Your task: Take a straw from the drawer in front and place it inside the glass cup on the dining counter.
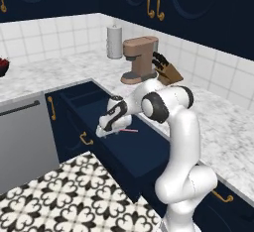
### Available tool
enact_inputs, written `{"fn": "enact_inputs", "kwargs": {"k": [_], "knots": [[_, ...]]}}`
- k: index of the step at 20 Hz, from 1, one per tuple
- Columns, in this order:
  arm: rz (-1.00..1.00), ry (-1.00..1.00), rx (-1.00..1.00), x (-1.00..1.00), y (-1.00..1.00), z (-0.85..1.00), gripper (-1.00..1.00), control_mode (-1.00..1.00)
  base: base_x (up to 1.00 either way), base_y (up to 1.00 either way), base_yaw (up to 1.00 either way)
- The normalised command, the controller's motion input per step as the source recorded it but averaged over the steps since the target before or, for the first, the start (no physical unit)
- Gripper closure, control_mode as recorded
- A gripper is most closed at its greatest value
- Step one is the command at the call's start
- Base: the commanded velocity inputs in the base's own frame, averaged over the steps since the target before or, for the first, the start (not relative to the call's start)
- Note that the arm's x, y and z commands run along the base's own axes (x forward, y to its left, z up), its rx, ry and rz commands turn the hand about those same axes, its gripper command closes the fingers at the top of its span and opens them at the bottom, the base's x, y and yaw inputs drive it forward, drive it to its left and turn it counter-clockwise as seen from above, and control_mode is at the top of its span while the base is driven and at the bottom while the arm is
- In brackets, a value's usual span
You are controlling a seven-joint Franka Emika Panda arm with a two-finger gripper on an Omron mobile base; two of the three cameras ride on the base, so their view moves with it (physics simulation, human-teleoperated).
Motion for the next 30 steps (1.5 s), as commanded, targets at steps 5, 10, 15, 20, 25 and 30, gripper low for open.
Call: {"fn": "enact_inputs", "kwargs": {"k": [5,10,15,20,25,30], "knots": [[0.01,0.23,0.0,-0.05,0.87,-0.29,-1.0,-1.0,0.0,0.0,0.0],[0.09,0.04,0.0,-0.46,0.98,-0.03,-1.0,-1.0,0.0,0.0,0.0],[-0.01,-0.08,-0.04,0.33,-0.24,0.05,-1.0,-1.0,0.0,0.0,0.0],[-0.02,-0.01,-0.01,0.74,-0.73,0.02,-1.0,-1.0,0.0,0.0,0.0],[0.0,0.0,-0.01,0.63,-0.31,-0.2,-1.0,-1.0,0.0,0.0,0.0],[0.02,0.0,-0.03,0.29,0.0,-0.55,-1.0,-1.0,0.0,0.0,0.0]]}}
